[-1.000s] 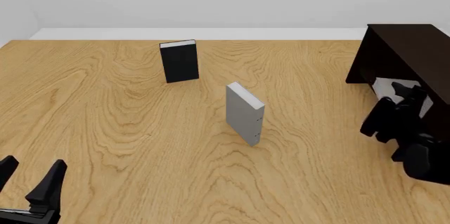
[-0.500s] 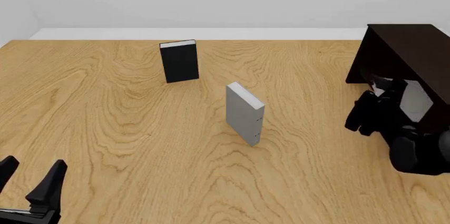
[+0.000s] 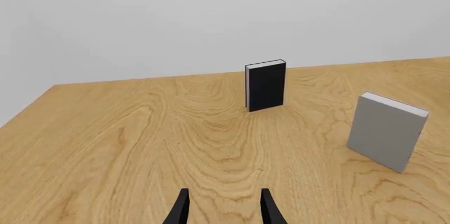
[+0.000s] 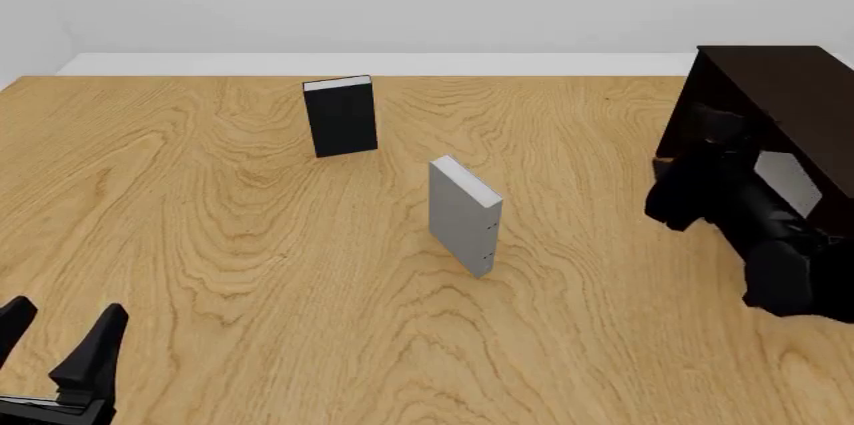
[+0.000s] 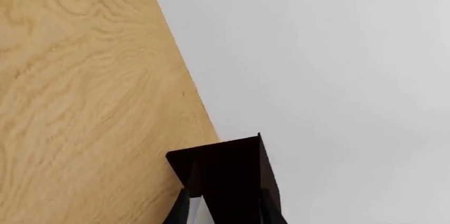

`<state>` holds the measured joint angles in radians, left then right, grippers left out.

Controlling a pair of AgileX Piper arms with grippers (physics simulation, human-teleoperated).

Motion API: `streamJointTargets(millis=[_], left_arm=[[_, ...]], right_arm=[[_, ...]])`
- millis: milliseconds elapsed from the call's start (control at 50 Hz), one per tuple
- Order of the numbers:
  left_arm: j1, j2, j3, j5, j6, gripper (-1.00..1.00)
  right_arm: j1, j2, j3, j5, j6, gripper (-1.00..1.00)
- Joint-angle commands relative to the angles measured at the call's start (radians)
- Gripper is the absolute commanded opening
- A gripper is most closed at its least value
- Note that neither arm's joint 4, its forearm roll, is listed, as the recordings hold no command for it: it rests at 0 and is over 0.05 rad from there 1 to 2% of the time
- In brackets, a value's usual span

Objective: Pick up the book on the right and place it on the cabinet shelf.

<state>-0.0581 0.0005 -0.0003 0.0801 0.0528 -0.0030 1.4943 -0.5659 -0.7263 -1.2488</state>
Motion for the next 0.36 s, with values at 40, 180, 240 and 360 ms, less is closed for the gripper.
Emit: streamJointTargets(millis=[40, 180, 240, 360], left_arm=[[0.003, 0.001, -0.001, -0.005, 0.005, 1.00], [-0.001, 0.000, -0.001, -0.015, 0.013, 1.00], [-0.003, 0.001, -0.005, -0.017, 0.018, 1.00], [-0.004, 0.014, -0.027, -0.019, 0.027, 1.00]], right_arm=[[0.041, -0.230, -0.001, 0.189, 0.150, 1.00], [0.068, -0.380, 0.003, 0.305, 0.241, 1.00], [0.074, -0.428, 0.018, 0.334, 0.253, 1.00], [0.080, -0.541, 0.032, 0.412, 0.307, 1.00]])
